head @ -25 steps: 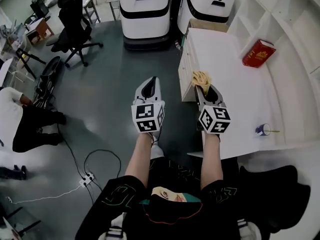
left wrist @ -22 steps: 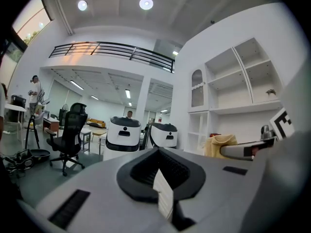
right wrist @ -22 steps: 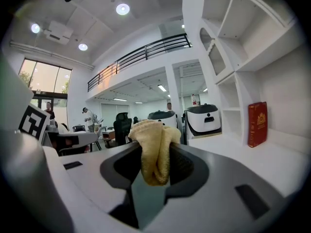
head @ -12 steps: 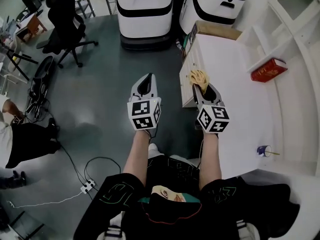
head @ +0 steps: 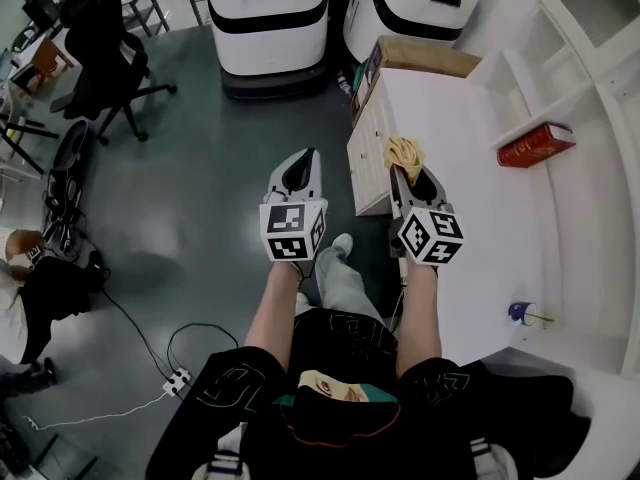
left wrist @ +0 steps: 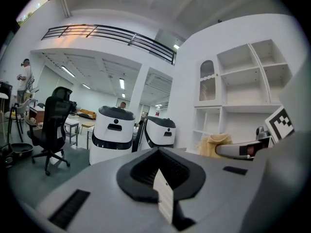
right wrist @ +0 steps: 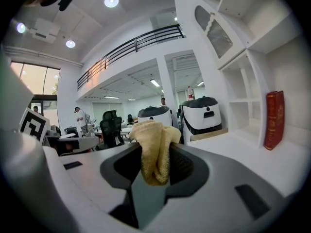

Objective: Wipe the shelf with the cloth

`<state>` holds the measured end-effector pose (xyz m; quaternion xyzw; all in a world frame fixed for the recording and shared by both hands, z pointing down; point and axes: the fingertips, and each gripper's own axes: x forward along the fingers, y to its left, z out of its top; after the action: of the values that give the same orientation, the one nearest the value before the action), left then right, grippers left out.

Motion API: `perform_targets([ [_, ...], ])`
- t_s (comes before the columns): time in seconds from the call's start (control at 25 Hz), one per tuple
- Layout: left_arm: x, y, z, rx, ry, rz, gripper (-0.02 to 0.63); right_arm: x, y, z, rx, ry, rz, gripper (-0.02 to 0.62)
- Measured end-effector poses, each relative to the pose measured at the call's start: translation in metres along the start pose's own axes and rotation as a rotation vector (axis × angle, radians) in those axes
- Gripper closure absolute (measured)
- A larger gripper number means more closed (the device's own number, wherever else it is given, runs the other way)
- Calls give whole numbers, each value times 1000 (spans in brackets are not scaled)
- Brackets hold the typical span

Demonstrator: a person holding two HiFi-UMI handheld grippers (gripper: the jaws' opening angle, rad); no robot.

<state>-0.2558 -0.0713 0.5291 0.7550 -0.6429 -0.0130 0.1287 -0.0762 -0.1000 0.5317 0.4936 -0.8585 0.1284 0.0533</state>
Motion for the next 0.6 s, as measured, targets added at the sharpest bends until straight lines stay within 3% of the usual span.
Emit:
perform_targets([
  [0.12, 33, 19, 4, 24, 21, 37, 606, 38, -11, 4, 32, -15, 23, 457],
  [0.24, 80, 18, 28, 76, 22, 24, 606, 70, -41, 30, 73, -62, 12, 457],
  [0.6, 221, -67, 76, 183, -28, -120, 607, 114, -187, 96, 151, -170, -130, 457],
])
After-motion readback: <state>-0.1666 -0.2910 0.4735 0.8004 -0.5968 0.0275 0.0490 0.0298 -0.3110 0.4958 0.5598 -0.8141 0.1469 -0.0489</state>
